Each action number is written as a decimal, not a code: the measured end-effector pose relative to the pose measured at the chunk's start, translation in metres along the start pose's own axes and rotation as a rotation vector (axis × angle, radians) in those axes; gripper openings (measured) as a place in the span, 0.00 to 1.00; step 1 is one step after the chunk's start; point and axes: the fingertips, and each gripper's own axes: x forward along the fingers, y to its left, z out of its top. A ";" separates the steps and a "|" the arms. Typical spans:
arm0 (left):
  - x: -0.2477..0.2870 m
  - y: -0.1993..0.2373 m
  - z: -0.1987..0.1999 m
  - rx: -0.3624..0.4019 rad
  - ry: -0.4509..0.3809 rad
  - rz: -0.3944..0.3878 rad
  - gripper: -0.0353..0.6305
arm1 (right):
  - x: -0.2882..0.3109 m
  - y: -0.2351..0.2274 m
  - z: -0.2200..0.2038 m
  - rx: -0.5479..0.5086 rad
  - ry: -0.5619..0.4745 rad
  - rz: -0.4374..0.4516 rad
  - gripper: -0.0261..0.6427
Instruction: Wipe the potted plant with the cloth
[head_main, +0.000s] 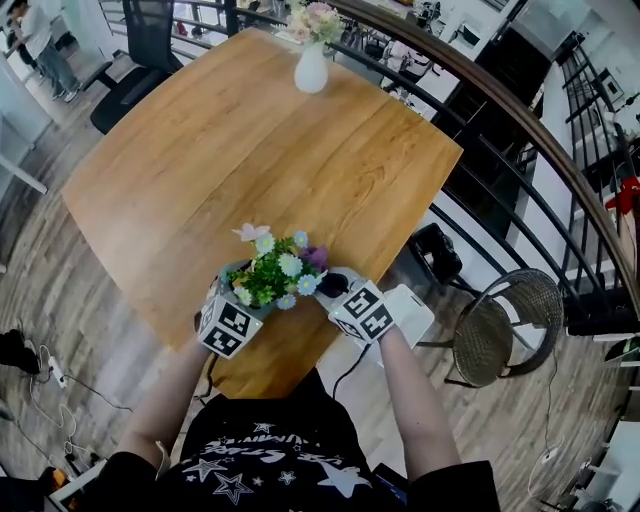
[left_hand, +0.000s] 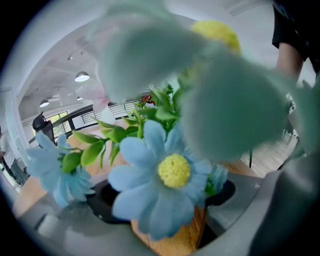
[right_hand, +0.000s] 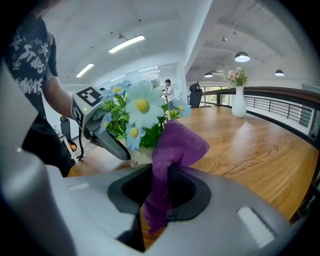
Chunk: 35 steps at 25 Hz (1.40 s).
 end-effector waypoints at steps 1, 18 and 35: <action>0.000 -0.001 0.000 -0.005 0.000 0.004 0.67 | -0.001 0.001 -0.001 0.015 -0.005 -0.015 0.16; 0.009 -0.008 0.007 -0.143 0.011 0.143 0.67 | 0.002 0.053 -0.009 0.171 -0.037 -0.073 0.16; -0.014 -0.040 -0.002 -0.195 -0.026 0.018 0.67 | -0.003 0.047 -0.017 0.225 -0.034 -0.173 0.16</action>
